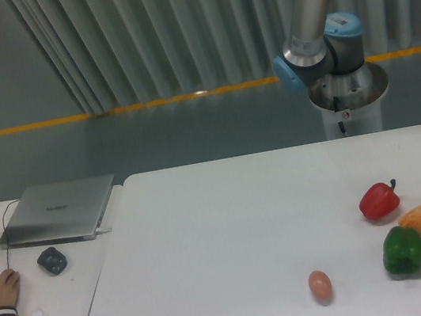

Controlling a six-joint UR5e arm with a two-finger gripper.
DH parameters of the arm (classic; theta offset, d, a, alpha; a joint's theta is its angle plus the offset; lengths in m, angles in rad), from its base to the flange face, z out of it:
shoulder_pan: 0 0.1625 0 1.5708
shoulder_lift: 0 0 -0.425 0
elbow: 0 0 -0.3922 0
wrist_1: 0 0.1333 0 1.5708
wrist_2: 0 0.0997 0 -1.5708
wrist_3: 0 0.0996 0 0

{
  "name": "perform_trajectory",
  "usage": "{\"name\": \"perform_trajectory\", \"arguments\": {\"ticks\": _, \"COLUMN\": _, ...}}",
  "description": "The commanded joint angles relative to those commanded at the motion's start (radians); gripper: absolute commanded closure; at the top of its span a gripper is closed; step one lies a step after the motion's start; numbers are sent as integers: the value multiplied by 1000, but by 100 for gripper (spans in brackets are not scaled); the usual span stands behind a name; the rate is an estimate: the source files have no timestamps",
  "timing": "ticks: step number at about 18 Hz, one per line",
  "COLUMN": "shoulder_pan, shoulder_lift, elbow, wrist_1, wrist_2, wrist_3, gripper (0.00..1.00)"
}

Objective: Place the yellow pepper on the table

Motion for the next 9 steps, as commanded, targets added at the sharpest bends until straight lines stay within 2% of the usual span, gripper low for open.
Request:
{"name": "perform_trajectory", "arguments": {"ticks": 6, "shoulder_pan": -6, "shoulder_lift": 15, "elbow": -2, "wrist_1": 0, "wrist_2": 5, "wrist_3": -2, "gripper": 0}}
{"name": "perform_trajectory", "arguments": {"ticks": 9, "shoulder_pan": -9, "shoulder_lift": 31, "elbow": -21, "wrist_1": 34, "wrist_2": 64, "wrist_3": -11, "gripper": 0}}
